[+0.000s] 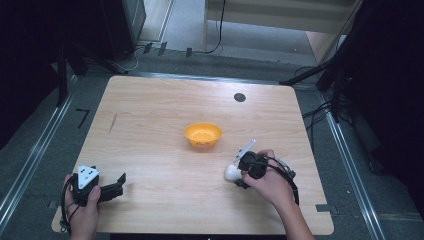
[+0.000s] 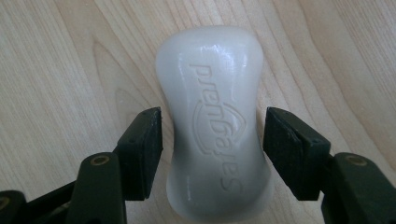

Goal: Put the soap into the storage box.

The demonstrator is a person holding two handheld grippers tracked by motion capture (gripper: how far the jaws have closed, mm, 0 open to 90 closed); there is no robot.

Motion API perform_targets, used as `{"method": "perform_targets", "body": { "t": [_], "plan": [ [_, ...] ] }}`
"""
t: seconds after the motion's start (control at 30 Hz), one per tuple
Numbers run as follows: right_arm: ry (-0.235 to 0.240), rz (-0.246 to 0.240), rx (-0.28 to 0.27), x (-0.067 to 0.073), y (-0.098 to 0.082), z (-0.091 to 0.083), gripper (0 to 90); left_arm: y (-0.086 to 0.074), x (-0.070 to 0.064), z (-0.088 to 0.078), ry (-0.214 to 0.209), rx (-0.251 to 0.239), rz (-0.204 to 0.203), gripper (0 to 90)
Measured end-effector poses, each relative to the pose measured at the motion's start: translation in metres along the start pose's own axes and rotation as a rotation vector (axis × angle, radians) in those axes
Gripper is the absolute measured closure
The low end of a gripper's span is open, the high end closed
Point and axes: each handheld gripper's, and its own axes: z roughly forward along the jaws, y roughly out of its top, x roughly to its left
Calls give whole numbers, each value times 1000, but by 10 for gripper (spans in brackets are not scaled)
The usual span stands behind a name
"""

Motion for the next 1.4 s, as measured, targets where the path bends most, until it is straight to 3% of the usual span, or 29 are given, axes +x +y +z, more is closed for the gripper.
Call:
{"method": "perform_targets", "body": {
  "t": [0.6,1.4],
  "plan": [
    [-17,-21,13,1,3,5,474,0,0,0,0,-1,0,0],
    [-19,-38,24,2,5,7,495,0,0,0,0,-1,1,0]
  ]
}}
